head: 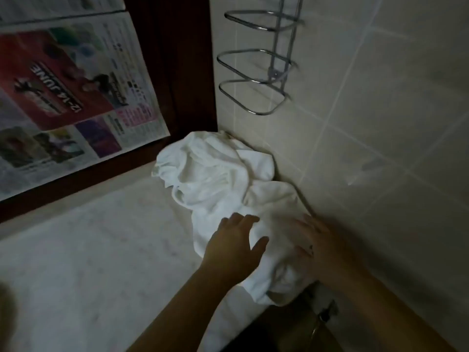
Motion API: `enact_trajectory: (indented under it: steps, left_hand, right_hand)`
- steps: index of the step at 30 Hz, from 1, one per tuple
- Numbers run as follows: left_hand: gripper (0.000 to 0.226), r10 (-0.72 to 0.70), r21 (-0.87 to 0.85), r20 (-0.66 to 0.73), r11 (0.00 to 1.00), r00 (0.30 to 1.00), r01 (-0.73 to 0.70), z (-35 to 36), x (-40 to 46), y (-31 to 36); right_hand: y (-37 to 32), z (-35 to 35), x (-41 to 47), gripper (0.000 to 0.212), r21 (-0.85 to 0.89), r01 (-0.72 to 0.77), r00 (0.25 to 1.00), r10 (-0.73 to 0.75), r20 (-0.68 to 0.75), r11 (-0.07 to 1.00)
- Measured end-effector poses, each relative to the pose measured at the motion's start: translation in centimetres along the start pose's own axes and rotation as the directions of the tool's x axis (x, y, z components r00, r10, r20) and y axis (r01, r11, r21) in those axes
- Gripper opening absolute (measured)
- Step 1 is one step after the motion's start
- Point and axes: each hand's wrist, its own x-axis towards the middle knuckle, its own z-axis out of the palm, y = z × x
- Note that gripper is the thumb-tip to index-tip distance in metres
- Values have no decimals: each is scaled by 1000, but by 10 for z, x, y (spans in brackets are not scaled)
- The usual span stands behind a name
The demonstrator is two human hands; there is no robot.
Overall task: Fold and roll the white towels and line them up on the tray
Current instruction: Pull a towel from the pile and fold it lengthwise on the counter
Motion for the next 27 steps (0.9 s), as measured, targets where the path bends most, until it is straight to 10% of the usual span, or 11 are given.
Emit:
enact_trajectory:
  steps: [15, 22, 27]
  left_hand:
    - [52, 98, 426, 26, 899, 995, -99, 20, 121, 23]
    - [21, 111, 360, -100, 930, 989, -68, 14, 121, 19]
    - [15, 109, 88, -296, 992, 949, -86, -29, 90, 18]
  right_hand:
    - [6, 35, 48, 33, -92, -310, 882, 251, -399, 946]
    - [2, 33, 41, 14, -91, -291, 889, 234, -393, 952]
    - [-26, -7, 23, 8, 50, -115, 748, 119, -653, 992]
